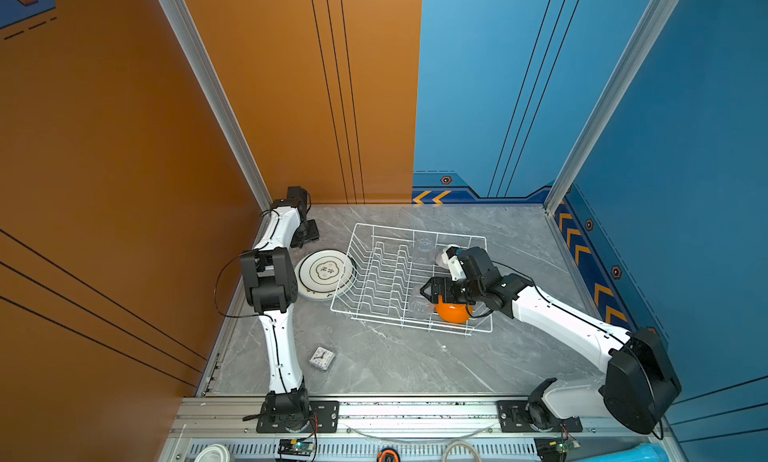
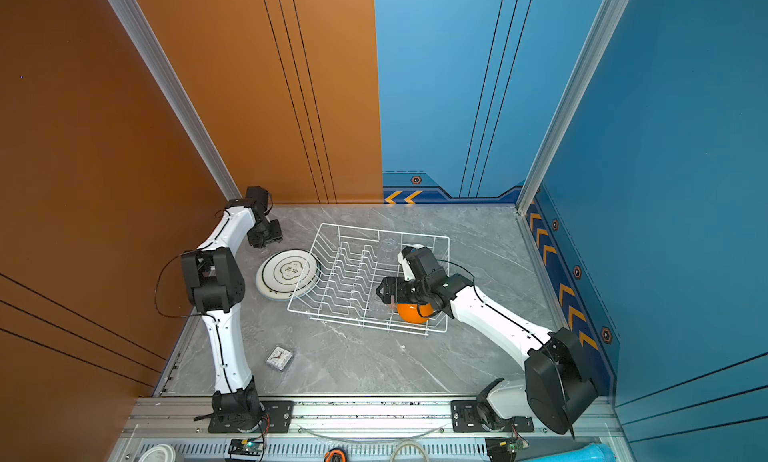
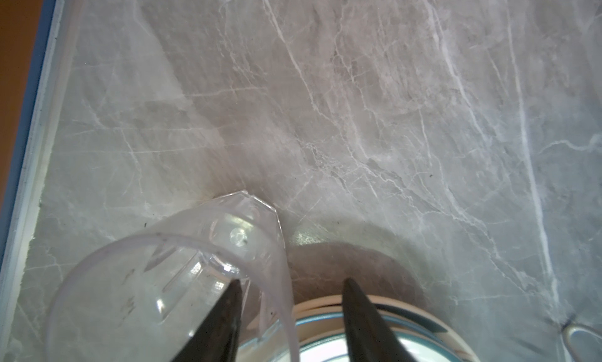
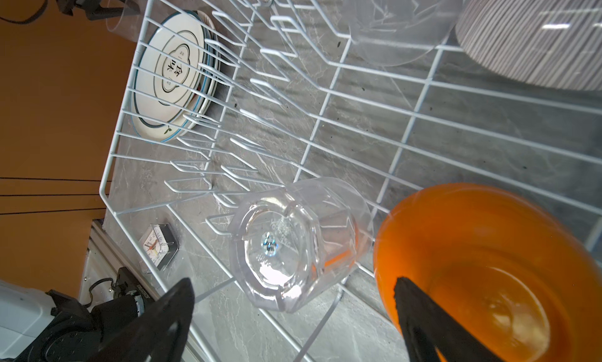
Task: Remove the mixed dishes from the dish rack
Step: 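Lower the clear cup onto the table beside the plate stack with left, then open the left gripper and return while right grasps another clear cup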
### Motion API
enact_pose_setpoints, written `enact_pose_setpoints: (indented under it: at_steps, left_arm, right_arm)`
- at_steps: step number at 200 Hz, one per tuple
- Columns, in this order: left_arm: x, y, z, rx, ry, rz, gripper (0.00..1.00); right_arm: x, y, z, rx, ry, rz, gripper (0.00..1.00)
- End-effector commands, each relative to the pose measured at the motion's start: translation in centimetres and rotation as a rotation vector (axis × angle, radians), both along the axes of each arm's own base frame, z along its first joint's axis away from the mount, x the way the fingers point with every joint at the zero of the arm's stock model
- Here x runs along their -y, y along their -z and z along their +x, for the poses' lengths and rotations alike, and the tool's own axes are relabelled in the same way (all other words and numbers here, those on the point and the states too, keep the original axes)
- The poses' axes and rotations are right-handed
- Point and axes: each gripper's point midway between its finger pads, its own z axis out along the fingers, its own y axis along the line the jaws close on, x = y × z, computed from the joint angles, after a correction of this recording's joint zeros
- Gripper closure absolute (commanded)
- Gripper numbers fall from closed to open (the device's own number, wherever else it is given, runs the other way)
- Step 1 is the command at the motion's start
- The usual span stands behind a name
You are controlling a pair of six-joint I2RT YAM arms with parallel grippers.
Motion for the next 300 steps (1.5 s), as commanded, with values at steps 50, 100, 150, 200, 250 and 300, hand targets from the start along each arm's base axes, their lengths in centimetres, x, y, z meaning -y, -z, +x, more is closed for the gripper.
enact_pose_setpoints:
  at_steps: [50,100,150,200,250,300]
  left_arm:
    - [3.3,-8.4,-2.8,0.137,-0.007,0.011,0.02]
    - [8.7,-12.5,-6.6,0.238,0.084,0.05,0.02]
    - [12.4,-16.0,-12.5,0.419,0.145,-0.02,0.02]
    - [15.7,-15.5,-17.3,0.473,0.235,-0.076,0.02]
    - [17.1,-14.3,-19.7,0.519,0.234,-0.144,0.02]
    - [17.4,-14.5,-20.5,0.564,0.235,-0.188,0.02]
  right_arm:
    - [-0.5,1.2,0.2,-0.011,-0.007,-0.105,0.05]
    - [-1.3,1.6,0.3,-0.013,-0.004,-0.142,0.09]
    - [-2.6,2.1,0.1,0.002,-0.04,-0.243,0.1]
    - [-1.7,3.3,0.4,0.006,-0.029,-0.399,0.16]
    - [-1.2,3.4,1.7,0.014,-0.048,-0.483,0.3]
    - [-1.3,2.4,2.7,0.01,-0.036,-0.44,0.41]
